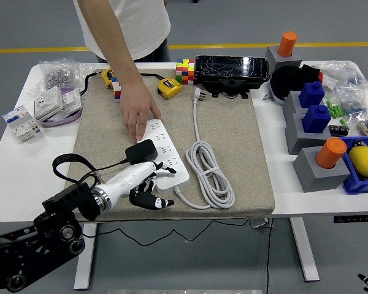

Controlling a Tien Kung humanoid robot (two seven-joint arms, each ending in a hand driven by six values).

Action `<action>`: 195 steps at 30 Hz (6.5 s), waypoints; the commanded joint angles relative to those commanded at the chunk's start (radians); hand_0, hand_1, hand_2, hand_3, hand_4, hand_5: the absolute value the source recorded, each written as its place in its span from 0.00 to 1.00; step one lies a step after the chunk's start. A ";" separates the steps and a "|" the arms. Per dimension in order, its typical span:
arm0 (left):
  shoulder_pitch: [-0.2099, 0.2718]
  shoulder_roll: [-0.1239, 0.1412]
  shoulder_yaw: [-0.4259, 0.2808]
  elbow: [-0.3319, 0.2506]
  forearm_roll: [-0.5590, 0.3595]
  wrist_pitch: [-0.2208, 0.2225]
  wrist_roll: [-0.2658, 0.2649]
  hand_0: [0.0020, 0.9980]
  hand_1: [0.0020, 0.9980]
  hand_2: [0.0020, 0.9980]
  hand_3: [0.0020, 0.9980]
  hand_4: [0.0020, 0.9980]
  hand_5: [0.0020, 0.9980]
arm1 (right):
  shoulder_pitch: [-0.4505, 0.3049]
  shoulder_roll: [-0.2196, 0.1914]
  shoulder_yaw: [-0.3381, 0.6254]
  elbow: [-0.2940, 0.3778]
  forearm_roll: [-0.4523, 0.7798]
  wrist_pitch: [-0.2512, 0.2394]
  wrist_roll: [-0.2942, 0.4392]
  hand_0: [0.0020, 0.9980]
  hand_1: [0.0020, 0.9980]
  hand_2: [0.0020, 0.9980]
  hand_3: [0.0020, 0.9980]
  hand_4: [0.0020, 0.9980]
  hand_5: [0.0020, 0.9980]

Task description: Put the plug near the board,insert it into the board,press the button,pull the plug out

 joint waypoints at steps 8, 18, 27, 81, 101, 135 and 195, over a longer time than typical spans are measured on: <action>-0.002 -0.007 0.006 0.027 0.008 -0.014 0.016 0.09 0.04 0.12 0.76 0.87 0.27 | -0.002 0.000 0.009 0.000 -0.001 -0.001 -0.001 0.57 0.66 0.68 0.60 0.98 0.50; 0.007 -0.010 -0.001 0.029 0.009 -0.019 0.018 0.09 0.04 0.13 0.74 0.86 0.27 | -0.008 0.006 0.018 0.000 -0.003 0.000 0.000 0.57 0.66 0.68 0.60 0.98 0.50; 0.017 -0.014 -0.021 0.038 -0.115 0.123 -0.223 0.14 0.06 0.19 0.62 0.86 0.28 | -0.013 0.011 0.027 0.000 -0.004 -0.001 0.000 0.57 0.66 0.68 0.60 0.98 0.50; -0.050 -0.104 -0.099 0.373 0.021 0.259 -0.215 0.36 0.35 0.35 0.46 0.57 0.11 | -0.024 0.019 0.043 0.000 -0.003 -0.003 0.001 0.57 0.66 0.68 0.60 0.97 0.49; -0.023 -0.074 -0.150 0.394 -0.044 0.350 -0.389 0.35 0.35 0.35 0.46 0.57 0.08 | -0.020 0.018 0.038 0.000 -0.003 -0.003 0.001 0.57 0.66 0.68 0.60 0.98 0.50; 0.022 -0.063 -0.228 0.448 0.020 0.250 -0.280 0.63 0.71 0.64 0.64 0.91 0.26 | -0.022 0.018 0.049 0.001 -0.006 -0.004 -0.001 0.57 0.66 0.68 0.60 0.98 0.50; 0.094 -0.054 -0.416 0.374 -0.452 0.366 -0.500 0.67 0.72 0.70 0.68 0.89 0.43 | -0.019 0.024 0.051 -0.002 -0.008 -0.001 0.001 0.57 0.66 0.68 0.60 0.97 0.49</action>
